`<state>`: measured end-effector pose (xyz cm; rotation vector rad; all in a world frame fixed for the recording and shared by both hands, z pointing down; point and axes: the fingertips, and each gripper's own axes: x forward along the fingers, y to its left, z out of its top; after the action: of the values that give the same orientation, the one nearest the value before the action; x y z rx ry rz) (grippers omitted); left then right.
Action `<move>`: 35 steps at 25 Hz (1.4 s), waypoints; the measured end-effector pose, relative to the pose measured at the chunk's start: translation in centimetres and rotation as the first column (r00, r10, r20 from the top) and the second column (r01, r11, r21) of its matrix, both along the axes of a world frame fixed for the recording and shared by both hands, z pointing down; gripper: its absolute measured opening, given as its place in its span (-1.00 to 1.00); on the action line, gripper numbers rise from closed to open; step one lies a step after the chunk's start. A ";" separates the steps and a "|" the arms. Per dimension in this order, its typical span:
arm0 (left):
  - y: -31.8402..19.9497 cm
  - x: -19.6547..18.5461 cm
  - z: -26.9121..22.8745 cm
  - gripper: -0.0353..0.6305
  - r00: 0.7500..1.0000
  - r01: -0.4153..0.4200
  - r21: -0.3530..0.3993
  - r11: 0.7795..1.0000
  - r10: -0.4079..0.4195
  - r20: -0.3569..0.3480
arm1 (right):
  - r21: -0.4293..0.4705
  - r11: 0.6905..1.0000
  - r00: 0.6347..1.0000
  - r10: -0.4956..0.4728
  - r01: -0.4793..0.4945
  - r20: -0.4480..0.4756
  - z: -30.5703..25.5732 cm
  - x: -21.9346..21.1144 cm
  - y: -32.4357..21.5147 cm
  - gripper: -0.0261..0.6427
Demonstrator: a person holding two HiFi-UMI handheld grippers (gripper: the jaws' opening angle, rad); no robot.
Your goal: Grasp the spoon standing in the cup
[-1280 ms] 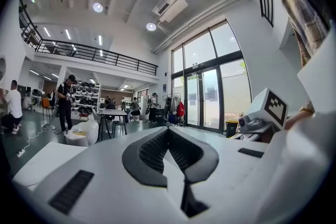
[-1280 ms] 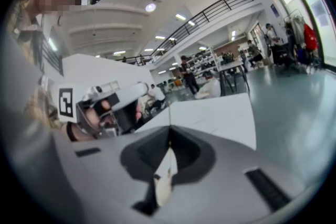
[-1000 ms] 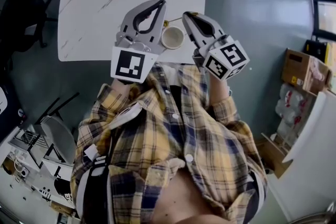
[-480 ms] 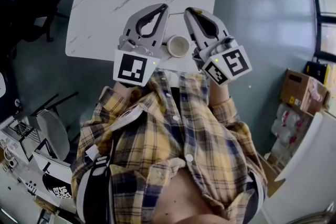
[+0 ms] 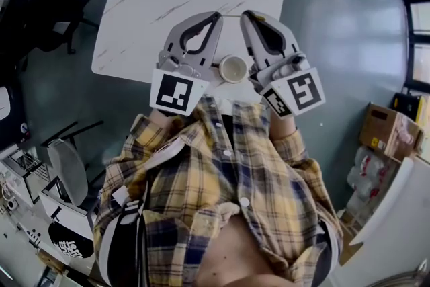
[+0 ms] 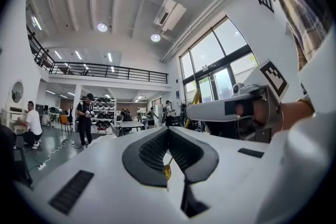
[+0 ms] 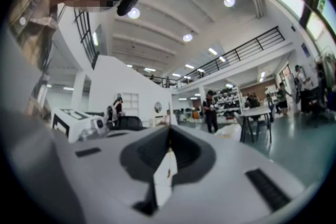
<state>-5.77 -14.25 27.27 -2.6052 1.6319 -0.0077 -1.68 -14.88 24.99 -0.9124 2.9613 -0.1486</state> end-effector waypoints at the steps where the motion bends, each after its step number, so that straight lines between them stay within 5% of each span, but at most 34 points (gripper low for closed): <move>1: 0.0 0.0 0.0 -0.85 1.000 -0.001 0.000 1.000 0.001 0.000 | 0.010 1.000 1.000 0.002 -0.002 0.002 -0.3 0.0 0.0 -0.83; 35: -1.9 2.1 0.5 -0.85 0.997 -0.076 -0.026 0.997 0.076 -0.004 | 0.041 0.994 0.994 0.103 -0.104 0.024 -2.2 3.3 -0.6 -0.83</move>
<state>-3.69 -16.12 27.81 -2.6860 1.5429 -0.0221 1.65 -15.44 22.76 -1.0492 2.8771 -0.0924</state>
